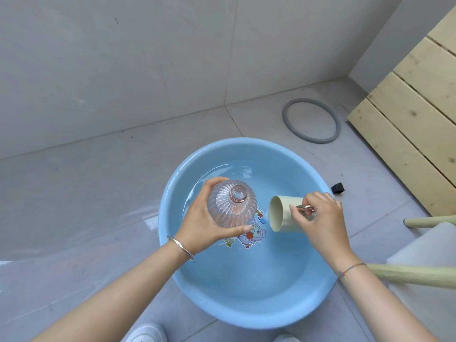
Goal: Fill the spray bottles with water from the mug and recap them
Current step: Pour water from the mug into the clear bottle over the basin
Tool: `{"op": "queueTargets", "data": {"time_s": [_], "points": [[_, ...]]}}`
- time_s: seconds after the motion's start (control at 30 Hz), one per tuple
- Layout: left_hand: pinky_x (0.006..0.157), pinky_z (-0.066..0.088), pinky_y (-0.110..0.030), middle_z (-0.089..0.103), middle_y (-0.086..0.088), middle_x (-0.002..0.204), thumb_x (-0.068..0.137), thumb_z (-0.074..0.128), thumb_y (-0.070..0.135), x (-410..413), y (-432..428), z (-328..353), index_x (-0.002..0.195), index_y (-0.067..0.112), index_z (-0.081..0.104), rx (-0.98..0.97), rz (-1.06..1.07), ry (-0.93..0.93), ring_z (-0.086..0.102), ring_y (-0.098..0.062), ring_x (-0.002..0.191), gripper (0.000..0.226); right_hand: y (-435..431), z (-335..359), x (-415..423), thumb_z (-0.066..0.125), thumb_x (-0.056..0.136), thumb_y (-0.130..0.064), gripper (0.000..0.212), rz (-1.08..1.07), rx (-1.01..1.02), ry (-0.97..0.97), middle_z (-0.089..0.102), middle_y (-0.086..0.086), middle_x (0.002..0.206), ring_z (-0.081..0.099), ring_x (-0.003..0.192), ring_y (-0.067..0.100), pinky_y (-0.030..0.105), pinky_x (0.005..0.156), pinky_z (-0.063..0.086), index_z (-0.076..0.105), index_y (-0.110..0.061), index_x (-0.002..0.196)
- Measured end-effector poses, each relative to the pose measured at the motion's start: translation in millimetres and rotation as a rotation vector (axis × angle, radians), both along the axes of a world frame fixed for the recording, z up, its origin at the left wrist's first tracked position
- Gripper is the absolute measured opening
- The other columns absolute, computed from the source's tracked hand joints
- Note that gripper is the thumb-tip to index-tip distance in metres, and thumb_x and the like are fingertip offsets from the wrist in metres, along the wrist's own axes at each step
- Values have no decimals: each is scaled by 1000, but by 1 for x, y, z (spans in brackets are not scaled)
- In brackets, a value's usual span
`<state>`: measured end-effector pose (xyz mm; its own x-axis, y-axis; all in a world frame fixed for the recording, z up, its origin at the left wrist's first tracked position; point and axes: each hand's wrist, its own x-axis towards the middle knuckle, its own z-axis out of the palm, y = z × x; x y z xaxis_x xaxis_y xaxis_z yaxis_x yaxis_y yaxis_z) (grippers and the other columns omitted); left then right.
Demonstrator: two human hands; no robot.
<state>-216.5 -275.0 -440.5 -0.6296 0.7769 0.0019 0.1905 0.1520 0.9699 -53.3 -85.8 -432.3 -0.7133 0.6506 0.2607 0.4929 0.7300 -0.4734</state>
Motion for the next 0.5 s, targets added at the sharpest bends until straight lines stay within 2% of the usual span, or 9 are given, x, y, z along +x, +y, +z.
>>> {"op": "queueTargets", "data": {"time_s": [0.3, 0.4, 0.5], "points": [[98, 43, -18, 60, 21, 115, 47, 93, 41, 1, 2, 1, 124, 27, 45, 17, 15, -11, 59, -6, 111, 91, -4, -7, 0, 65, 72, -24, 32, 32, 16, -46, 32, -12, 60, 40, 63, 22, 32, 65, 20, 35, -24, 64], [100, 44, -23, 59, 18, 117, 47, 93, 41, 0, 2, 1, 124, 27, 45, 17, 17, -1, 59, -8, 113, 92, -4, 2, -1, 71, 76, -17, 39, -22, -41, 8, 35, -10, 59, 39, 64, 20, 31, 66, 21, 36, -22, 61], [102, 44, -26, 58, 18, 119, 48, 92, 43, 0, 1, 1, 124, 29, 45, 8, 15, 12, 58, -9, 116, 91, -6, 21, 1, 74, 79, -9, 41, -95, -187, 138, 43, 1, 60, 39, 65, 18, 32, 64, 31, 38, -14, 58]]}}
